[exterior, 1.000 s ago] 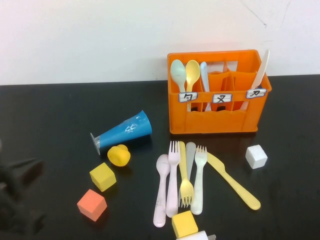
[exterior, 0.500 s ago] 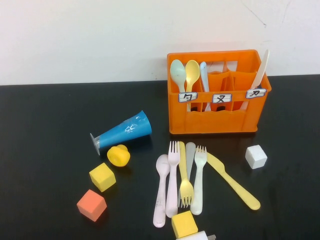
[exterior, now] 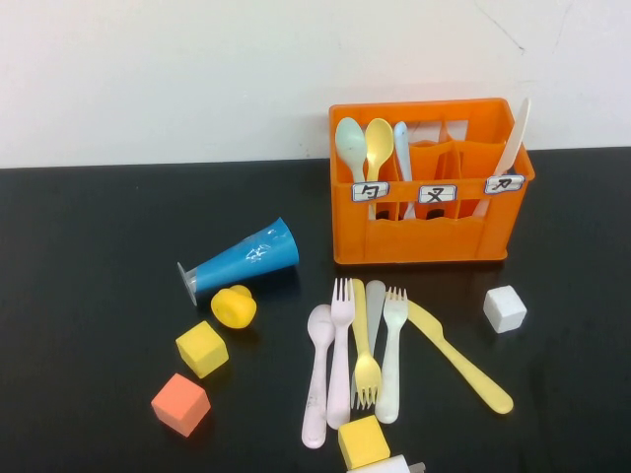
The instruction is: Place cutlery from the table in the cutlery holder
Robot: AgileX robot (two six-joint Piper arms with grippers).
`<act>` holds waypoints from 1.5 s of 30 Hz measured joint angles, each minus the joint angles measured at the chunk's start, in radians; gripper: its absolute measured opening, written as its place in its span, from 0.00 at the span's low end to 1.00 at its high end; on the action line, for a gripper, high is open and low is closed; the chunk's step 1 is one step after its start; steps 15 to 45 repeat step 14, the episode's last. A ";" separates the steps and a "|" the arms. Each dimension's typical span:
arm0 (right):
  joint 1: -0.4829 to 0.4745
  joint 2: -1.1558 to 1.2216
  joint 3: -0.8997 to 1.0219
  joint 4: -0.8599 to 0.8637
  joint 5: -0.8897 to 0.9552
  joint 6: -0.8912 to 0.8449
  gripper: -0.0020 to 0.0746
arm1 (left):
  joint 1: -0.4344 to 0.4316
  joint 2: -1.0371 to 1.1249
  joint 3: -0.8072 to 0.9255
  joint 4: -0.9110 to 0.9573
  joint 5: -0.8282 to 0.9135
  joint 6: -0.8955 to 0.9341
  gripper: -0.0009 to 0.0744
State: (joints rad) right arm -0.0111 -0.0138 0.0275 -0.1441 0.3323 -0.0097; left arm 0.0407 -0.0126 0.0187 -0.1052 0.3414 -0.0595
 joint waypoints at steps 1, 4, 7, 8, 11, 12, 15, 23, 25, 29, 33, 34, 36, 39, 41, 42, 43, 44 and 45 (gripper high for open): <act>0.000 0.000 0.000 0.000 0.000 0.000 0.02 | -0.005 0.000 0.000 -0.004 0.000 0.002 0.01; 0.000 0.000 0.000 0.000 0.000 0.000 0.02 | -0.022 0.000 0.000 -0.010 0.000 0.004 0.01; 0.000 0.000 0.000 0.000 0.000 0.000 0.02 | -0.036 0.000 0.000 -0.013 0.000 0.006 0.01; 0.000 0.000 0.000 0.000 0.000 0.000 0.02 | -0.038 0.000 0.000 -0.013 0.000 0.006 0.01; 0.000 0.000 0.000 0.000 0.000 0.000 0.02 | -0.038 0.000 0.000 -0.013 0.000 0.006 0.01; 0.000 0.000 0.000 0.000 0.000 0.000 0.02 | -0.038 0.000 0.000 -0.013 0.000 0.006 0.01; 0.000 0.000 0.000 0.000 0.000 0.000 0.02 | -0.038 0.000 0.000 -0.013 0.000 0.006 0.01; 0.000 0.000 0.000 0.000 0.000 0.000 0.02 | -0.038 0.000 0.000 -0.013 0.000 0.006 0.01; 0.000 0.000 0.000 0.000 0.000 0.000 0.02 | -0.038 0.000 0.000 -0.013 0.000 0.006 0.01; 0.000 0.000 0.000 0.000 0.000 0.000 0.02 | -0.038 0.000 0.000 -0.013 0.000 0.006 0.01; 0.000 0.000 0.000 0.000 0.000 0.000 0.02 | -0.038 0.000 0.000 -0.013 0.000 0.006 0.01; 0.000 0.000 0.000 0.000 0.000 0.000 0.02 | -0.038 0.000 0.000 -0.013 0.000 0.006 0.01; 0.000 0.000 0.000 0.000 0.000 0.000 0.02 | -0.038 0.000 0.000 -0.013 0.000 0.006 0.01; 0.000 0.000 0.000 0.000 0.000 0.000 0.02 | -0.038 0.000 0.000 -0.013 0.000 0.006 0.01; 0.000 0.000 0.000 0.000 0.000 0.000 0.02 | -0.038 0.000 0.000 -0.013 0.000 0.006 0.01; 0.000 0.000 0.000 0.000 0.000 0.000 0.02 | -0.038 0.000 0.000 -0.013 0.000 0.006 0.01; 0.000 0.000 0.000 0.000 0.000 0.000 0.02 | -0.038 0.000 0.000 -0.013 0.000 0.006 0.01; 0.000 0.000 0.000 0.000 0.000 0.000 0.02 | -0.038 0.000 0.000 -0.013 0.000 0.006 0.01; 0.000 0.000 0.000 0.000 0.000 0.000 0.02 | -0.038 0.000 0.000 -0.013 0.000 0.006 0.01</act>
